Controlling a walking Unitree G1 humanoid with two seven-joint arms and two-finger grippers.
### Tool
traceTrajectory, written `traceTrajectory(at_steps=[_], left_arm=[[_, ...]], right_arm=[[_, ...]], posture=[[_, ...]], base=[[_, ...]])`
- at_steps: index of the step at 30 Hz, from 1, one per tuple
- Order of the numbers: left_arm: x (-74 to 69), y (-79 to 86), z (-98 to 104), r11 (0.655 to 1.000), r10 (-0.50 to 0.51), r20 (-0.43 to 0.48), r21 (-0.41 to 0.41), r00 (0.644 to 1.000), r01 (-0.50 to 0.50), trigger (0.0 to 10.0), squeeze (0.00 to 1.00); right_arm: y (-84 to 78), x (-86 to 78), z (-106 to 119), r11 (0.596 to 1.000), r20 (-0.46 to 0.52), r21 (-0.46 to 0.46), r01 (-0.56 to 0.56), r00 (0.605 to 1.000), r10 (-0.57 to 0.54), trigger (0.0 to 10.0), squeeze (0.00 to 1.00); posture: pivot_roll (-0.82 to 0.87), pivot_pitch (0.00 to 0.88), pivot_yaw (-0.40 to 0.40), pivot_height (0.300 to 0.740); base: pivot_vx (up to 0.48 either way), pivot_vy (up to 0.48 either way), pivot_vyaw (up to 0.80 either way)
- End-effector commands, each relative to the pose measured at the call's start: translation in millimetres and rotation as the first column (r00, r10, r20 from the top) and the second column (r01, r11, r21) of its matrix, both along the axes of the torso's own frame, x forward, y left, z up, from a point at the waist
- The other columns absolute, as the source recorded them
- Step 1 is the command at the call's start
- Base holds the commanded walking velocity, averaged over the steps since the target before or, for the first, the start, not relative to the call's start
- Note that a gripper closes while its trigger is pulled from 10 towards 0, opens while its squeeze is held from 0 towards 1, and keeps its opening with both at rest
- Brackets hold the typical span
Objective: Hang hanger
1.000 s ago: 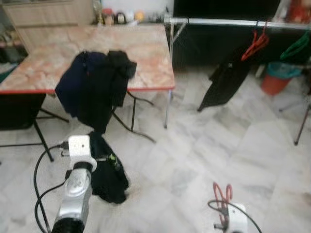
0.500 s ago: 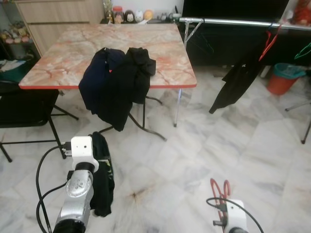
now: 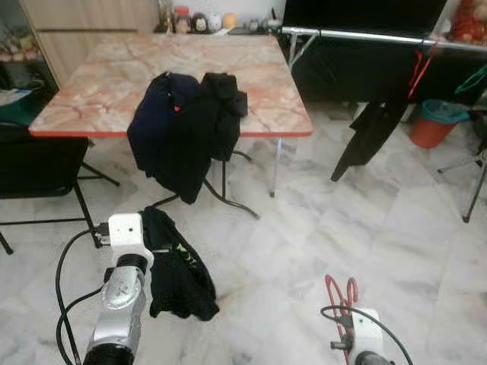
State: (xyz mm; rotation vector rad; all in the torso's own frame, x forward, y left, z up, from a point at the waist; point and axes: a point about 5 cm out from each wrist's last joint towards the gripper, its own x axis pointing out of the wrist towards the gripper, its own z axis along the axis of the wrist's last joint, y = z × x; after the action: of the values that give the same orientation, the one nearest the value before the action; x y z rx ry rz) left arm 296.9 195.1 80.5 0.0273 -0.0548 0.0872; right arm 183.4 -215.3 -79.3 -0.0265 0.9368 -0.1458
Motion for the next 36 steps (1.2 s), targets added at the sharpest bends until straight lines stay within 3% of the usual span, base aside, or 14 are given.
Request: traceTrajectory(at_steps=[1, 19, 32, 36], left_arm=[[2.7, -0.9, 8.2, 1.000, -0.010, 0.029, 0.010, 1.000, 0.009, 10.0, 0.00], [4.2, -4.5, 8.6, 0.999, -0.039, 0.022, 0.031, 0.999, 0.039, 10.0, 0.00], [3.4, -5.0, 9.0, 0.999, -0.035, 0.025, 0.024, 0.999, 0.034, 10.0, 0.00], [2.9, -4.9, 8.6, 0.999, -0.034, 0.023, 0.026, 0.999, 0.034, 10.0, 0.00]], right_arm=[[-4.4, 0.5, 1.1, 0.999, -0.008, -0.027, -0.021, 1.000, 0.020, 10.0, 0.00], [-0.3, -4.1, -2.6, 1.000, -0.043, 0.024, 0.002, 0.999, -0.001, 10.0, 0.00], [3.4, -6.8, -4.7, 0.998, -0.069, 0.015, -0.057, 0.996, 0.057, 10.0, 0.00], [4.5, -8.0, -5.6, 0.998, -0.081, 0.019, -0.061, 0.995, 0.063, 10.0, 0.00]], posture=[[0.08, 0.000, -0.026, 0.740], [0.08, 0.000, -0.019, 0.740], [0.08, 0.000, -0.026, 0.740], [0.09, 0.000, -0.030, 0.740]], base=[[0.292, 0.000, 0.46], [0.294, 0.000, 0.10], [0.295, 0.000, 0.00], [0.296, 0.000, 0.75]])
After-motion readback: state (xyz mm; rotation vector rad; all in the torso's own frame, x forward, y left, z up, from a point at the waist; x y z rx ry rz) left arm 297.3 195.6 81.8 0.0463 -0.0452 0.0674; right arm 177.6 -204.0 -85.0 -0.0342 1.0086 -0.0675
